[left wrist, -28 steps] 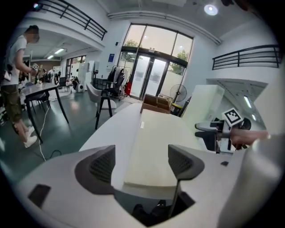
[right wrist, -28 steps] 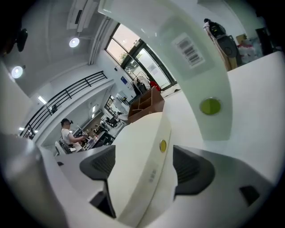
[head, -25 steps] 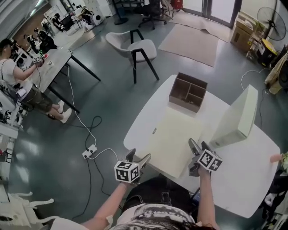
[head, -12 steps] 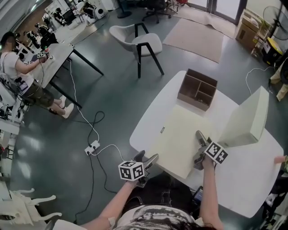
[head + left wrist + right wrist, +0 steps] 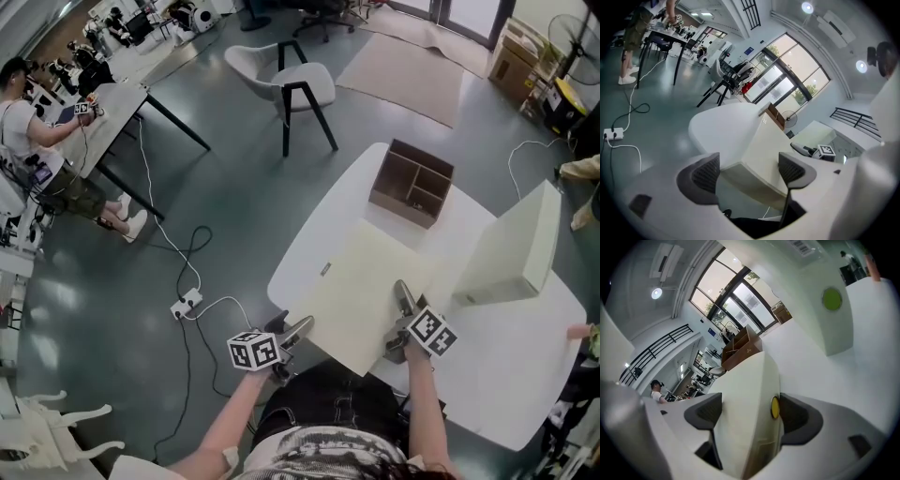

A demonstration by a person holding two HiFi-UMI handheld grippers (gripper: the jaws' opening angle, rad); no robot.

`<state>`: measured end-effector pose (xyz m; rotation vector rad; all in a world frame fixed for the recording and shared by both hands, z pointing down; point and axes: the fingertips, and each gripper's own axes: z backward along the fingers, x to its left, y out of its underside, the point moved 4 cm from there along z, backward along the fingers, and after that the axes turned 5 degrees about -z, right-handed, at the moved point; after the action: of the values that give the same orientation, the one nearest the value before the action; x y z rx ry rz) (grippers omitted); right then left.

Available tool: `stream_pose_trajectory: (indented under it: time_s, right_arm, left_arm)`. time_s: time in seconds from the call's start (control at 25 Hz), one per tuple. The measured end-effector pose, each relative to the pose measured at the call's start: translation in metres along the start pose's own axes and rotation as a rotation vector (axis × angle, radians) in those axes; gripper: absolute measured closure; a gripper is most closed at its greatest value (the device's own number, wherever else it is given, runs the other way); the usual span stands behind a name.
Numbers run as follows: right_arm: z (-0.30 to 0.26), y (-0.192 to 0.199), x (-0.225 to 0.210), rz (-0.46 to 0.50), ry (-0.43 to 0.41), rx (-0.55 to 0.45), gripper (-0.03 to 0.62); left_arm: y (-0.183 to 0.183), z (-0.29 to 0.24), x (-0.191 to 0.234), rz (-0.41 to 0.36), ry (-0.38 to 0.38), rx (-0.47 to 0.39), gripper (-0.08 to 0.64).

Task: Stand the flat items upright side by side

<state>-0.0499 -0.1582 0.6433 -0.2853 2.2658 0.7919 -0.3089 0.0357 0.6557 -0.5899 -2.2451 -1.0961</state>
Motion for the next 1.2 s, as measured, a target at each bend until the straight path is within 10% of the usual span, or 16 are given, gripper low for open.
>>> stream_pose_trajectory:
  time_s: [0.36,0.88,1.2]
  right_arm:
    - [0.017,0.037,0.013,0.001,-0.030,0.065,0.201]
    - [-0.017,-0.014,0.002,0.023,-0.188,0.156,0.155]
    - [-0.010,-0.008,0.004,-0.019,-0.216,0.146,0.201]
  left_arm:
    - [-0.001,0.028,0.026,0.046,-0.009,-0.044,0.167]
    - [0.004,0.017,0.035,0.236,0.203,-0.020,0.164]
    - [-0.009,0.033,0.026,0.114,0.165,-0.062,0.176]
